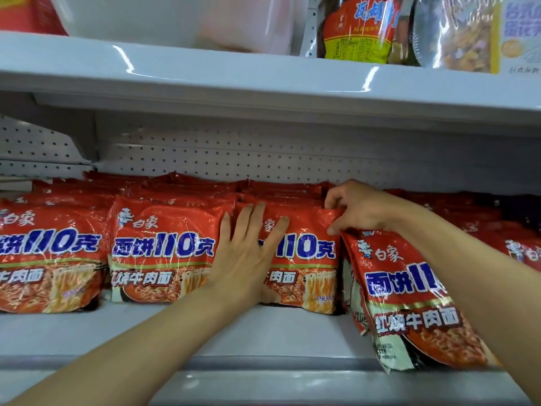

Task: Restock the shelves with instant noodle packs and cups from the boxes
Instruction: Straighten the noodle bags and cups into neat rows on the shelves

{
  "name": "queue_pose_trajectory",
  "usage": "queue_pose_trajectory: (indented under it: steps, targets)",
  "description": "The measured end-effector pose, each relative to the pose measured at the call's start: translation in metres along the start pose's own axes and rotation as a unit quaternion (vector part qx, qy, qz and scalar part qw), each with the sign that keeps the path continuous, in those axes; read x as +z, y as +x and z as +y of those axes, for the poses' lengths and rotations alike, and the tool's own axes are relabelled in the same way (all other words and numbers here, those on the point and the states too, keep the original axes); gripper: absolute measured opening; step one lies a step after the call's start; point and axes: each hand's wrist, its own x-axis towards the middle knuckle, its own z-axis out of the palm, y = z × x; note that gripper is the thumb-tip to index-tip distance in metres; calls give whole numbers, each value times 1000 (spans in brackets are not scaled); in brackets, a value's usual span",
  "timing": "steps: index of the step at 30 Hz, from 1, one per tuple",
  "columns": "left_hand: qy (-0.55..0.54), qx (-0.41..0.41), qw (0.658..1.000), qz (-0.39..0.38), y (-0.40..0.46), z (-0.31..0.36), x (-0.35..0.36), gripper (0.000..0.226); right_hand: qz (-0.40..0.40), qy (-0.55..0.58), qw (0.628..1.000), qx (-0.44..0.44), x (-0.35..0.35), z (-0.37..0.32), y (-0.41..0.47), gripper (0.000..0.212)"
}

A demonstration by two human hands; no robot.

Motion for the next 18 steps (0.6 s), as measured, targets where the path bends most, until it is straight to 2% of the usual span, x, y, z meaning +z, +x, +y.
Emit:
queue_pose_trajectory:
  steps: [2, 6, 10, 15, 18]
  targets:
    - [6, -6, 1000, 12, -3, 1, 3, 126, -3, 26, 999, -37, 2, 2, -2, 23]
    - [7, -16, 1000, 26, -2, 2, 3, 130, 13, 54, 996, -75, 3, 6, -4, 25]
    - [29, -29, 999, 30, 3, -4, 7, 136, 27, 49, 997, -54, 6, 10, 2, 24]
    - [40, -14, 999, 34, -1, -4, 6, 132, 40, -3, 999, -18, 0, 14, 0, 30]
    - [13, 3, 997, 79, -9, -9, 5, 139, 62, 38, 997, -35, -5, 10, -8, 37]
